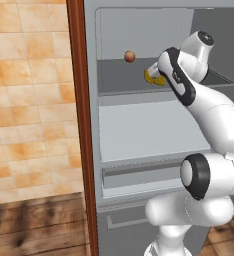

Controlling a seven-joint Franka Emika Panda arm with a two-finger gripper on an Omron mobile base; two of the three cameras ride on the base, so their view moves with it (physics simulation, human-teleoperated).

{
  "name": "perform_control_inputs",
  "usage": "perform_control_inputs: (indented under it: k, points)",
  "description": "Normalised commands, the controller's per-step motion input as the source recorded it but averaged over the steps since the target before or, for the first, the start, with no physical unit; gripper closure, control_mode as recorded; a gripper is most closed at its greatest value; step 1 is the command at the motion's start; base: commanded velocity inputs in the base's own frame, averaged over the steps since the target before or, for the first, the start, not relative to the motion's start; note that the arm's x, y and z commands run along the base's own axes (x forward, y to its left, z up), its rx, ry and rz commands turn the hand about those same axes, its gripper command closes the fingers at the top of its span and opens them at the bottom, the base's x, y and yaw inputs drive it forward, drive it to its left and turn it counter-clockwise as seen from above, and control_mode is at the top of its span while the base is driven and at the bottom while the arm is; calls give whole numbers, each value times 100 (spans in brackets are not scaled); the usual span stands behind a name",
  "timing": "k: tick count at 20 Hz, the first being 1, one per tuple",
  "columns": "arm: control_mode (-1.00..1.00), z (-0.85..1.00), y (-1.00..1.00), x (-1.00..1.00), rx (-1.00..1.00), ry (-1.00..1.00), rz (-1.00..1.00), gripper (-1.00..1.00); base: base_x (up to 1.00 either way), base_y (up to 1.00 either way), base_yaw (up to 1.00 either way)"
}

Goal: Pick the cheese from the fridge and the cheese grater from the cabinet and place them next to the salad bowl.

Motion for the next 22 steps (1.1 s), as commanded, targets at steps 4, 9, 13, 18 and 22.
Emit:
perform_control_inputs:
  k: [4, 9, 13, 18, 22]
  points:
    - [-100, 0, 0, 0, 0, 0, 0, 100, 0, 0, 0]
    - [-100, 0, 0, 0, 0, 0, 0, 100, 0, 0, 0]
    - [-100, 0, 0, 0, 0, 1, 0, 100, 0, 0, 0]
    - [-100, 0, 0, -33, 0, 0, -3, 100, 0, 0, 0]
    - [-100, 0, -1, -90, 0, -6, -19, 100, 0, 0, 0]
